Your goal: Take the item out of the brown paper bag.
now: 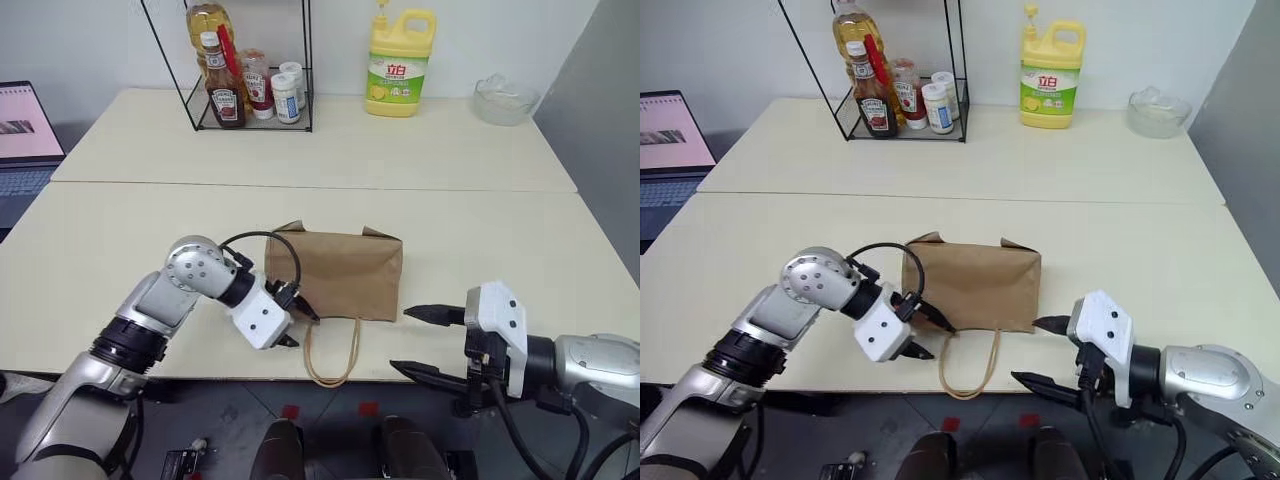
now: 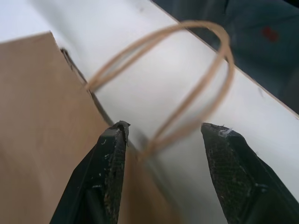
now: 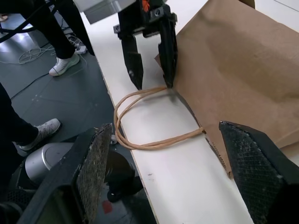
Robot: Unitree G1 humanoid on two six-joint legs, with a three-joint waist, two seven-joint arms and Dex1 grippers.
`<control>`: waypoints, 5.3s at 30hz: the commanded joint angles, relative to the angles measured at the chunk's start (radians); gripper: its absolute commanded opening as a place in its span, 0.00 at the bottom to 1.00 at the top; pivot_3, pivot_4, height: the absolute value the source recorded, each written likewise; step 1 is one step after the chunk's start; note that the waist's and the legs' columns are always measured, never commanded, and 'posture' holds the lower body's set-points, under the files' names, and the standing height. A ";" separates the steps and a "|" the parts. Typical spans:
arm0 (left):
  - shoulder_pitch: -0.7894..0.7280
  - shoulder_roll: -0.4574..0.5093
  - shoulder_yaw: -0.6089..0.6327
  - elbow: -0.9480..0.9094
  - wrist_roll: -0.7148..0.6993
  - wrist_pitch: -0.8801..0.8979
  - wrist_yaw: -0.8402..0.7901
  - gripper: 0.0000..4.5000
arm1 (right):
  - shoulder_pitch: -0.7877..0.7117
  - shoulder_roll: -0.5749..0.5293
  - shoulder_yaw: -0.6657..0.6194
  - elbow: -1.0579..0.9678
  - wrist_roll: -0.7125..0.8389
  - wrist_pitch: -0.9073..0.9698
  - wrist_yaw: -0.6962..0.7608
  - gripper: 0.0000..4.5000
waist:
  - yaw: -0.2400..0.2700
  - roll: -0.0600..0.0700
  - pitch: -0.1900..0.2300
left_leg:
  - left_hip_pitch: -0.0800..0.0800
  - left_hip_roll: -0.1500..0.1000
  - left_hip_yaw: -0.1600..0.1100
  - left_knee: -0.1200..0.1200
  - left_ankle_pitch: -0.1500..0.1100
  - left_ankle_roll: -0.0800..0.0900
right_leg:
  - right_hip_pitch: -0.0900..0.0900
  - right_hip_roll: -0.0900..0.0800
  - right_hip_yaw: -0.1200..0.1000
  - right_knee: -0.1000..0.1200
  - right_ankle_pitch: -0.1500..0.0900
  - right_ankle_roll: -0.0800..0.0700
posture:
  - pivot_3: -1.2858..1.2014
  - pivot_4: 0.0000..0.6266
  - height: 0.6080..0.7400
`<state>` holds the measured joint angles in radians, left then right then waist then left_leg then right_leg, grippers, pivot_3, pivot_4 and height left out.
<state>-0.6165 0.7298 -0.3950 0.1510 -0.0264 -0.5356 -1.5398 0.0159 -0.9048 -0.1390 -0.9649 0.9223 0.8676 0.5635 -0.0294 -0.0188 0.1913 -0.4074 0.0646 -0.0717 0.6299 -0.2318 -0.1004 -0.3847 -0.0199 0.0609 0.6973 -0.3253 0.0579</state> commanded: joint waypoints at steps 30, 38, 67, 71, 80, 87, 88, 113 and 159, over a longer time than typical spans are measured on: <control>-0.025 -0.105 0.055 -0.141 -0.143 0.423 0.138 0.01 | -0.057 -0.190 0.275 -0.011 -0.383 -0.244 0.204 0.85 | -0.002 0.000 0.000 | 0.001 0.000 -0.001 0.000 0.000 0.000 | 0.001 0.000 0.000 0.000 0.000 0.000 | 0.52 0.24 1.00; -0.041 -0.132 0.088 -0.150 -0.173 0.522 0.177 0.01 | -0.089 -0.169 0.467 0.144 -0.778 -0.666 0.350 0.85 | -0.002 0.000 0.000 | 0.002 0.000 -0.001 0.001 0.000 0.000 | 0.001 0.000 0.000 0.000 0.000 0.000 | 0.52 0.24 1.00; -0.067 -0.164 0.110 -0.154 -0.195 0.593 0.195 0.01 | -0.380 0.296 0.720 0.550 -1.275 -0.878 0.380 0.85 | -0.002 0.000 0.000 | 0.007 0.000 -0.001 0.000 0.000 0.000 | 0.007 0.000 0.000 0.000 0.000 0.000 | 0.52 0.24 1.00; -0.071 -0.165 0.110 -0.149 -0.194 0.592 0.196 0.01 | -0.382 0.316 0.714 0.563 -1.294 -0.875 0.385 0.85 | -0.002 0.000 0.000 | 0.007 0.000 -0.001 0.000 0.000 0.000 | 0.007 0.000 0.000 0.000 0.000 0.000 | 0.52 0.24 1.00; -0.070 -0.165 0.110 -0.143 -0.190 0.585 0.197 0.00 | -0.371 0.326 0.707 0.546 -1.299 -0.846 0.404 0.24 | -0.002 0.000 0.000 | 0.008 0.000 -0.001 0.000 0.000 0.000 | 0.007 0.000 0.000 0.000 0.000 0.000 | 0.52 0.24 1.00; -0.086 -0.176 0.119 -0.116 -0.175 0.586 0.234 0.00 | -0.353 0.321 0.706 0.527 -1.293 -0.807 0.420 0.00 | -0.002 0.000 0.000 | 0.007 0.000 -0.001 0.000 0.000 0.000 | 0.007 0.000 0.000 0.000 0.000 0.000 | 0.52 0.24 1.00; -0.094 -0.180 0.121 -0.108 -0.172 0.590 0.244 0.00 | -0.353 0.321 0.707 0.525 -1.294 -0.802 0.422 0.00 | -0.001 0.000 0.000 | 0.007 0.000 -0.001 0.000 0.000 0.000 | 0.007 0.000 0.000 0.000 0.000 0.000 | 0.52 0.24 1.00; -0.383 -0.325 0.246 0.096 -0.183 0.927 0.587 0.00 | -0.353 0.318 0.742 0.485 -1.387 -0.753 0.475 0.00 | -0.001 0.000 0.000 | 0.007 -0.001 -0.001 0.000 0.001 -0.001 | 0.007 0.000 -0.001 0.000 0.000 0.000 | 0.52 0.24 1.00; -0.414 -0.225 0.335 0.001 -0.428 1.164 0.389 0.00 | -0.496 0.259 0.237 0.143 -0.679 -0.016 0.607 0.66 | -0.004 0.000 0.000 | 0.009 0.000 -0.004 0.000 0.001 -0.001 | 0.011 -0.001 -0.004 0.000 0.000 0.000 | 0.52 0.24 1.00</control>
<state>-0.9964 0.5113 -0.0760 0.1554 -0.4433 0.6461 -1.1495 -0.4300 -0.6731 0.1384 -0.7876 0.1618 0.7529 1.2142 -0.0330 -0.0187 0.1913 -0.3982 0.0643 -0.0760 0.6300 -0.2313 -0.1012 -0.3741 -0.0203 0.0564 0.6973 -0.3253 0.0579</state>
